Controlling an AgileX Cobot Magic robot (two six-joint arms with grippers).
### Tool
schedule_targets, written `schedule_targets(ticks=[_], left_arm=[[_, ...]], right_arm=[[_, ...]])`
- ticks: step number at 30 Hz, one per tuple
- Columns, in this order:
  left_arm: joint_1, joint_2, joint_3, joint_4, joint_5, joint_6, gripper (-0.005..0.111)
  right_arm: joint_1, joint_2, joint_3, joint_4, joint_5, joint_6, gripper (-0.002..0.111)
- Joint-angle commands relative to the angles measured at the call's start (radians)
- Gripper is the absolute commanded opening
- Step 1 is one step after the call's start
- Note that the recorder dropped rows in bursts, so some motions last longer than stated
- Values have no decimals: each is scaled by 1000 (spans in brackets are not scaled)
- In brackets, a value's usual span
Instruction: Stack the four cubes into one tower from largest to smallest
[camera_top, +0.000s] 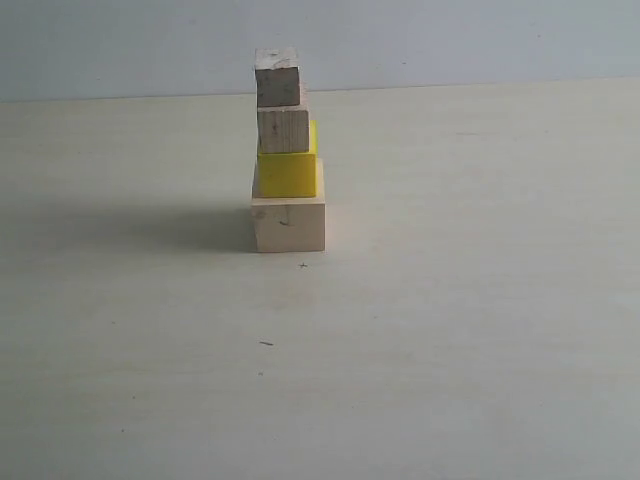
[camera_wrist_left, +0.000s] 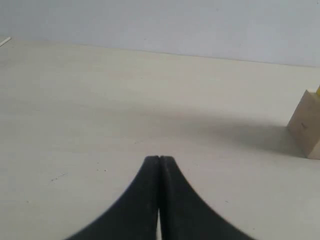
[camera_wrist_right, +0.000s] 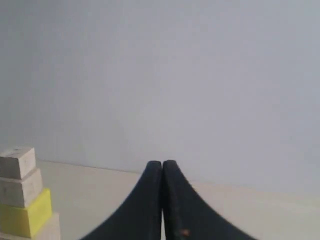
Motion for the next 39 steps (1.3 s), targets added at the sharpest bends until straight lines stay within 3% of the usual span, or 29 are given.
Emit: schedule_targets(ticks=[1, 8, 16, 21, 23, 32, 39], left_arm=[[-7, -6, 3, -5, -13, 3, 0], [-7, -6, 3, -5, -13, 3, 0], [-7, -6, 3, -5, -13, 3, 0], [-7, -6, 3, -5, -13, 3, 0], [-7, -6, 3, -5, -13, 3, 0], [-7, -6, 3, -5, -13, 3, 0], [-7, -6, 3, -5, -13, 3, 0]], right_arm=[[-45, -91, 110, -33, -35, 21, 0], [-45, -104, 240, -28, -95, 72, 0], [-45, -118, 250, -90, -90, 112, 0], [-45, -175, 266, -576, -75, 623, 0], [-45, -198, 296, -683, -80, 755, 0], [-45, -328, 472, -687, -84, 760, 0], [-45, -371, 485, -685, -10, 765, 0]])
